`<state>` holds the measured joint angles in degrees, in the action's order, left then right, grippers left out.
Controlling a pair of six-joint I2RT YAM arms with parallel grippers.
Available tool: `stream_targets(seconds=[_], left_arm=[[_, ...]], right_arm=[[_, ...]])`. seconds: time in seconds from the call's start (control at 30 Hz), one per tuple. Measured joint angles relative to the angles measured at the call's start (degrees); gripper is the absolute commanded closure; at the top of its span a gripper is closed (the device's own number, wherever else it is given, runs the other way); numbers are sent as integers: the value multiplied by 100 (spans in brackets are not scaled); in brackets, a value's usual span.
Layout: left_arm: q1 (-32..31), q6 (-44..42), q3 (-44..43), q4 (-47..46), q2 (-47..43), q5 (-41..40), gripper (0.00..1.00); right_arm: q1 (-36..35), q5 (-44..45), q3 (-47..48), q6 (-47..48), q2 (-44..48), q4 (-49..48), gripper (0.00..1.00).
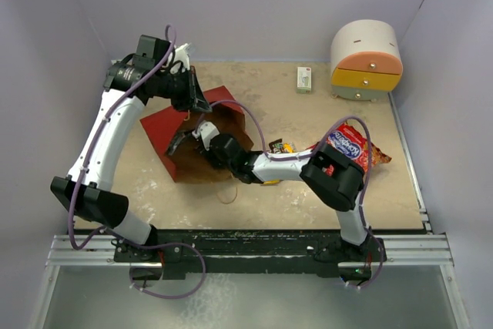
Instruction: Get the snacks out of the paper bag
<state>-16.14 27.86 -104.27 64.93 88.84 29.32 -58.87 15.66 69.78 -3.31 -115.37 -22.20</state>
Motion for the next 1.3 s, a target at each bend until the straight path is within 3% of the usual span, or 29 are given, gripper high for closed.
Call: stream_targets(seconds=[0.43,0.9,1.1,1.3], left_arm=[[-74,144,-11,-42,28,-55,100],[-33,313,-9,-111,28,-516,100],[-33,365,-9,-116,31,-579,100],[-33,409,-7,-116,31,-636,100]], right_arm=[[0,-756,-1178,-13,1425,192,71],[0,-717,-2094,-7,3191,289,75],[0,-343,-2367,-26,4111,575,77],[-2,592,-2743,-442,5143,1091,78]])
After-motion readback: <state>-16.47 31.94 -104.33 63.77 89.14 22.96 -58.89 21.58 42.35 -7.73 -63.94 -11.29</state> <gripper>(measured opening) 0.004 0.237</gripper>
